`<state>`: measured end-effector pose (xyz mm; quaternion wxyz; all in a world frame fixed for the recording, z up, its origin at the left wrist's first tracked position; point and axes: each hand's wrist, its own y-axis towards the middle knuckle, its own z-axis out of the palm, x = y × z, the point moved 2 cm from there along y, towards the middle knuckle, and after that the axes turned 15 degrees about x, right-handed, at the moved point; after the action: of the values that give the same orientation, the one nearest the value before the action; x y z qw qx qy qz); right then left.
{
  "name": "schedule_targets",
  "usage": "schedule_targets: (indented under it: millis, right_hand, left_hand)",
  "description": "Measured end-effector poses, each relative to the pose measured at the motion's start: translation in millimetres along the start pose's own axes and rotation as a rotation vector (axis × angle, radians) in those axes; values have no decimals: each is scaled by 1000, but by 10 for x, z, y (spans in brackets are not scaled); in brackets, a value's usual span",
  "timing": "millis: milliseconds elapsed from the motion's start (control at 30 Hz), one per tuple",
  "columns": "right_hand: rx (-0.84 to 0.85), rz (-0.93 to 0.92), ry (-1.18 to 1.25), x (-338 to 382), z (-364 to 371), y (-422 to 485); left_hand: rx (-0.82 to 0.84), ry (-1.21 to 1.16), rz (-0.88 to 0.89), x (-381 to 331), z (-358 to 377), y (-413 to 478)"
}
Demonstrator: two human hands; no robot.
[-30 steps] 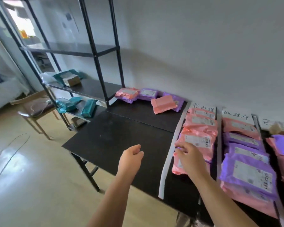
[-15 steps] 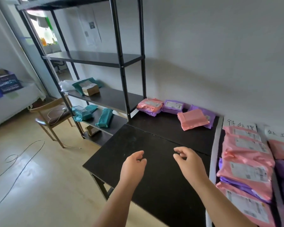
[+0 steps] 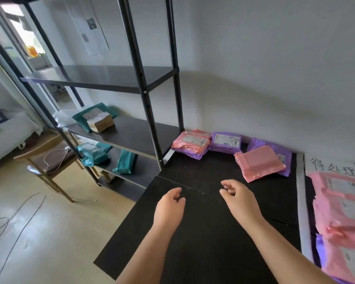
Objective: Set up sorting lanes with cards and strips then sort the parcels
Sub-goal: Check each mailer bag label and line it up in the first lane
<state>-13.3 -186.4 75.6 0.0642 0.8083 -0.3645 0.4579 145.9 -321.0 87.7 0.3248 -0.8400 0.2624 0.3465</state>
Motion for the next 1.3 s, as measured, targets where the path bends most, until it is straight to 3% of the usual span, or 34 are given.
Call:
schedule_targets:
  millis: [400, 767, 933, 1300]
  right_hand:
    - [-70, 211, -113, 317, 234, 1384]
    - [51, 424, -152, 299, 372, 2686]
    - [42, 457, -96, 197, 376, 3176]
    - [-27, 468, 57, -3, 448, 3698]
  left_hand:
    - [163, 169, 61, -32, -484, 1911]
    - [185, 312, 73, -178, -733, 3522]
    - [230, 411, 29, -312, -632, 4009]
    - [178, 391, 9, -251, -525, 4449]
